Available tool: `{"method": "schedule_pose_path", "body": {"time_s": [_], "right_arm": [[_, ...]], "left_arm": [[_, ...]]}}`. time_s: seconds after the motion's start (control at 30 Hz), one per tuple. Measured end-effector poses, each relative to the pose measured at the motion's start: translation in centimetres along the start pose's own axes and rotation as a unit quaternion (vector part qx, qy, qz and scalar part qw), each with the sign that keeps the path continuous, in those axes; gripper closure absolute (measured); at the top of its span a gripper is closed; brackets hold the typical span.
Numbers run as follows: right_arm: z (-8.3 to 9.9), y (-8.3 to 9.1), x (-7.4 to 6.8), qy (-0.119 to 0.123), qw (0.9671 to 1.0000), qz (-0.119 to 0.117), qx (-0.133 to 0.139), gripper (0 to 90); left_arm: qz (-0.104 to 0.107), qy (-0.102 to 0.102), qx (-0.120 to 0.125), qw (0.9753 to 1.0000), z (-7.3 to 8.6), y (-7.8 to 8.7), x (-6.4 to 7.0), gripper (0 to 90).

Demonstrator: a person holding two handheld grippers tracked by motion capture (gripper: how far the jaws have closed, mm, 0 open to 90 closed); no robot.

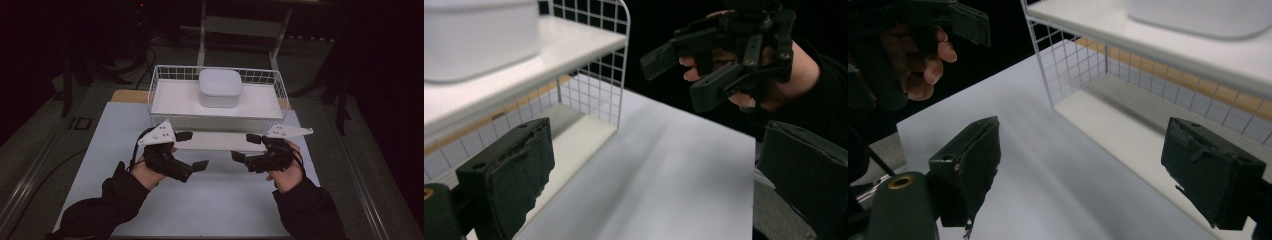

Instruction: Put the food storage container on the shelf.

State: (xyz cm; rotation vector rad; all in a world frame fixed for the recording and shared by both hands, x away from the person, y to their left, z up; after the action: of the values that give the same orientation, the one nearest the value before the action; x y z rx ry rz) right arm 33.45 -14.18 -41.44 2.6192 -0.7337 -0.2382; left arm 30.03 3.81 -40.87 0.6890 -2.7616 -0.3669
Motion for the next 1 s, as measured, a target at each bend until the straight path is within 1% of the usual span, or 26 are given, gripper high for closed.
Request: {"method": "schedule_pose_path", "body": {"time_s": [0.03, 0.07, 0.1, 0.17, 0.2, 0.23, 0.27, 0.3, 0.33, 0.43, 0.47, 0.5, 0.53, 0.57, 0.6, 0.63, 0.67, 0.7, 0.73, 0.8, 0.87, 0.93, 0.97, 1.0], "right_arm": [[0.0, 0.0, 0.0, 0.000, 1.0000, 0.000, 0.000, 15.6], [0.9, 0.2, 0.0, 0.001, 1.0000, 0.003, 0.000, 15.2], [1.2, 0.2, 0.0, 0.001, 1.0000, 0.004, 0.002, 15.0], [1.9, 0.4, 0.0, 0.003, 0.9999, 0.012, 0.002, 14.9], [2.3, 0.5, 0.0, 0.001, 0.9999, 0.011, 0.004, 14.9], [2.7, 0.6, 0.0, -0.001, 0.9999, 0.011, 0.005, 14.9], [3.1, 0.6, 0.0, 0.000, 0.9999, 0.014, 0.004, 14.9], [3.5, 0.6, 0.0, 0.001, 0.9999, 0.014, 0.002, 14.9], [3.9, 0.7, -0.1, 0.001, 0.9999, 0.014, 0.002, 14.9], [5.2, 0.8, 0.0, 0.004, 0.9998, 0.022, -0.002, 14.9], [5.5, 0.9, 0.0, 0.001, 0.9998, 0.022, 0.003, 14.9], [6.0, 1.0, 0.0, -0.001, 0.9997, 0.023, 0.002, 14.8], [6.4, 1.0, 0.1, -0.003, 0.9997, 0.025, -0.002, 14.8], [6.9, 1.1, 0.0, -0.006, 0.9997, 0.024, -0.001, 14.7], [7.3, 1.1, 0.1, -0.010, 0.9997, 0.023, 0.000, 14.6], [7.7, 1.2, 0.1, -0.011, 0.9997, 0.023, 0.000, 14.6], [8.0, 1.3, 0.1, -0.013, 0.9997, 0.023, 0.001, 14.6], [8.0, 1.3, 0.1, -0.013, 0.9997, 0.023, 0.001, 14.6], [8.6, 1.5, 0.1, -0.014, 0.9997, 0.019, 0.005, 14.6], [9.0, 1.7, 0.0, -0.010, 0.9998, 0.019, 0.004, 14.4], [9.6, 1.9, 0.0, -0.005, 0.9997, 0.024, 0.004, 14.4], [10.2, 2.0, 0.0, -0.010, 0.9997, 0.023, -0.001, 14.2], [10.5, 2.0, 0.1, -0.012, 0.9996, 0.027, -0.002, 14.2], [10.8, 2.1, 0.1, -0.016, 0.9995, 0.026, -0.004, 14.2]], "left_arm": [[0.000, 0.000, 0.000, 1.0000, 0.0, 0.0, 0.0, 1.3], [0.004, 0.000, -0.005, 1.0000, 0.9, -0.1, 0.2, 1.3], [0.005, -0.003, -0.005, 1.0000, 1.3, -0.2, 0.2, 1.3], [0.004, -0.006, -0.009, 0.9999, 2.3, -0.3, 0.3, 1.3], [0.001, -0.006, -0.013, 0.9999, 2.8, -0.4, 0.2, 1.3], [0.001, -0.004, -0.017, 0.9999, 3.3, -0.5, 0.2, 1.3], [0.001, -0.004, -0.017, 0.9999, 3.3, -0.5, 0.2, 1.3], [-0.001, -0.003, -0.019, 0.9998, 4.1, -0.5, 0.0, 1.3], [-0.002, 0.001, -0.021, 0.9998, 4.4, -0.5, -0.1, 1.3], [-0.001, 0.009, -0.017, 0.9998, 5.3, -0.3, -0.4, 1.3], [0.000, 0.011, -0.016, 0.9998, 5.5, -0.3, -0.5, 1.3], [0.000, 0.012, -0.018, 0.9998, 5.9, -0.2, -0.5, 1.3], [-0.002, 0.011, -0.019, 0.9998, 6.2, -0.1, -0.6, 1.3], [-0.002, 0.011, -0.019, 0.9998, 6.2, -0.1, -0.6, 1.3], [-0.011, 0.006, -0.021, 0.9997, 7.0, 0.0, -0.9, 1.3], [-0.015, 0.005, -0.029, 0.9995, 7.5, 0.1, -1.1, 1.3], [-0.018, 0.006, -0.031, 0.9993, 7.9, 0.1, -1.2, 1.3], [-0.018, 0.006, -0.031, 0.9993, 7.9, 0.1, -1.2, 1.3], [-0.022, 0.010, -0.034, 0.9991, 8.8, 0.3, -1.4, 1.3], [-0.021, 0.017, -0.037, 0.9990, 9.5, 0.4, -1.6, 1.3], [-0.021, 0.023, -0.035, 0.9989, 10.0, 0.5, -1.8, 1.3], [-0.021, 0.027, -0.038, 0.9987, 10.6, 0.5, -1.8, 1.3], [-0.022, 0.026, -0.039, 0.9987, 10.8, 0.6, -1.8, 1.3], [-0.024, 0.024, -0.039, 0.9987, 11.0, 0.6, -1.8, 1.3]]}}
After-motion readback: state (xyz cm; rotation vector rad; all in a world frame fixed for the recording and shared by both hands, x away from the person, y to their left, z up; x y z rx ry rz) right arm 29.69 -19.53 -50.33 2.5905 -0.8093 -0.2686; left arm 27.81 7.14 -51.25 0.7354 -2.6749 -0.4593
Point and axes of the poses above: each handheld gripper's, and its own axes: y roughly backward along the jaws, z roughly out of its underside, x roughly to its right, the point moved 8 cm from there along -y, roughly forward along the jaws, and after that the axes turned 6 degrees about y, right-handed, at the moved point
